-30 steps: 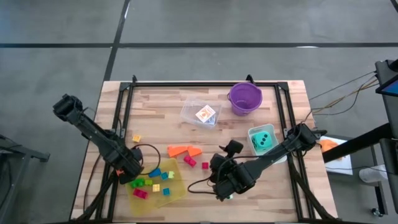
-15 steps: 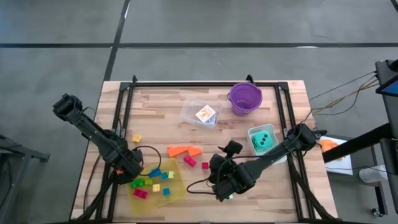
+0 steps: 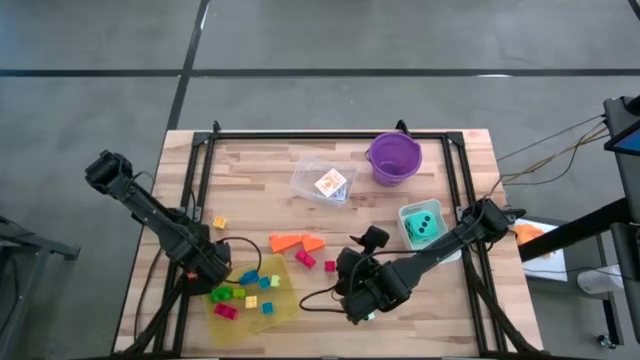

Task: Pick & Place Toys
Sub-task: Put the orange dice into the white bin

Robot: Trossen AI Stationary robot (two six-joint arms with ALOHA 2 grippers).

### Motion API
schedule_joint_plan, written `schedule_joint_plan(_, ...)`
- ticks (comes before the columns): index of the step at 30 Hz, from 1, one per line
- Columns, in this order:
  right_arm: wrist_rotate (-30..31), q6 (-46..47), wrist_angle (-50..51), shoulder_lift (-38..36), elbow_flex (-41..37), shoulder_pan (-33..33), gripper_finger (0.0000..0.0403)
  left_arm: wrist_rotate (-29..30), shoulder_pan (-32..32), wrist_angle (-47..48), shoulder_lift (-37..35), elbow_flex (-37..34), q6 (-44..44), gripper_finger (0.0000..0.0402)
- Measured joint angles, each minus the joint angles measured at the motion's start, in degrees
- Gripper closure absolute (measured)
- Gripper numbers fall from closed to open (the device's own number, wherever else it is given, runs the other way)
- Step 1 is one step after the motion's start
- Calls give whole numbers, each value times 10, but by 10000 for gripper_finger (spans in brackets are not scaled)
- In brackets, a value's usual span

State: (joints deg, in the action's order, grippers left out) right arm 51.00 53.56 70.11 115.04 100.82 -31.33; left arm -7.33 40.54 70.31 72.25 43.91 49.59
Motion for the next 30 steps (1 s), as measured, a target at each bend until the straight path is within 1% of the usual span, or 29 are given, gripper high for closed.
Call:
schedule_joint_plan(4, 0, 0, -7, 0, 0, 0, 119, -6, 0, -26, 0, -20, -14, 34)
schedule_joint_plan(9, 0, 0, -9, 0, 0, 0, 119, -7, 0, -33, 0, -25, -25, 34)
schedule_joint_plan(26, 0, 0, -23, 0, 0, 0, 119, -12, -2, -45, 0, -28, -3, 34)
schedule_joint_plan(28, 0, 0, -25, 0, 0, 0, 119, -13, -2, -45, 1, -28, -1, 38)
schedule_joint_plan(30, 0, 0, -32, 0, 0, 0, 119, -13, -2, -45, 1, -28, -1, 52)
